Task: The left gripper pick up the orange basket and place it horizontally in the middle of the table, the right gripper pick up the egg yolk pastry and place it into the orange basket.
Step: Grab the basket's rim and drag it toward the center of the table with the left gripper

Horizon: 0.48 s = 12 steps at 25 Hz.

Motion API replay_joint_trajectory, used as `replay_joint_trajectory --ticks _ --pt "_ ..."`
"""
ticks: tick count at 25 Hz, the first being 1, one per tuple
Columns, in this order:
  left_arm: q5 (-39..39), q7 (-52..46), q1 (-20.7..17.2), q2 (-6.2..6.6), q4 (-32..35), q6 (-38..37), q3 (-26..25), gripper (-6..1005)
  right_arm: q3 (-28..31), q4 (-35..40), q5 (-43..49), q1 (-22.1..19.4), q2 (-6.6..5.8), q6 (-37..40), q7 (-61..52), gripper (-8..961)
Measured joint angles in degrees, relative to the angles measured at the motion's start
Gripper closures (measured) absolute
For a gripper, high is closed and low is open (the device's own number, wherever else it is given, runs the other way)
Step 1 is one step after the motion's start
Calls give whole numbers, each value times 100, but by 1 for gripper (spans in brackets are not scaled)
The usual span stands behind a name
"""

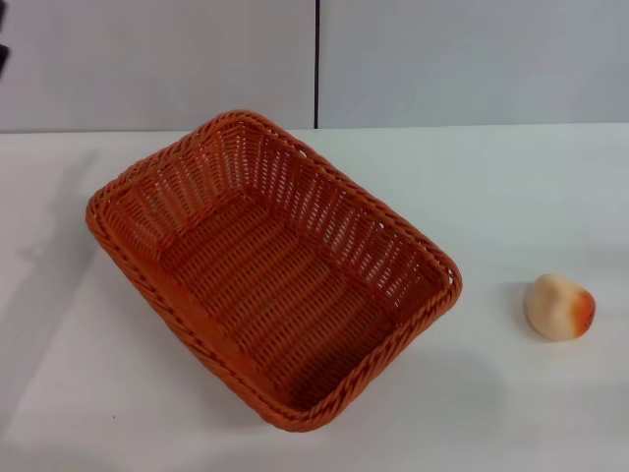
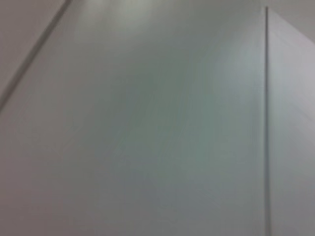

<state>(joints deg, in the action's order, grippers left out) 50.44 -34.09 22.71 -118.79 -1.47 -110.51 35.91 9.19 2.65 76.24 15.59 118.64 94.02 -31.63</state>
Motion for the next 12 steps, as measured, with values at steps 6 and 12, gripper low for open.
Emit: replay_joint_trajectory --ticks 6,12 --pt "-1 739 -105 1 -30 93 -571 164 5 79 -1 -122 9 91 -2 312" --pt "2 1335 -125 -3 -243 113 -962 171 31 82 -29 -231 6 144 -2 314"
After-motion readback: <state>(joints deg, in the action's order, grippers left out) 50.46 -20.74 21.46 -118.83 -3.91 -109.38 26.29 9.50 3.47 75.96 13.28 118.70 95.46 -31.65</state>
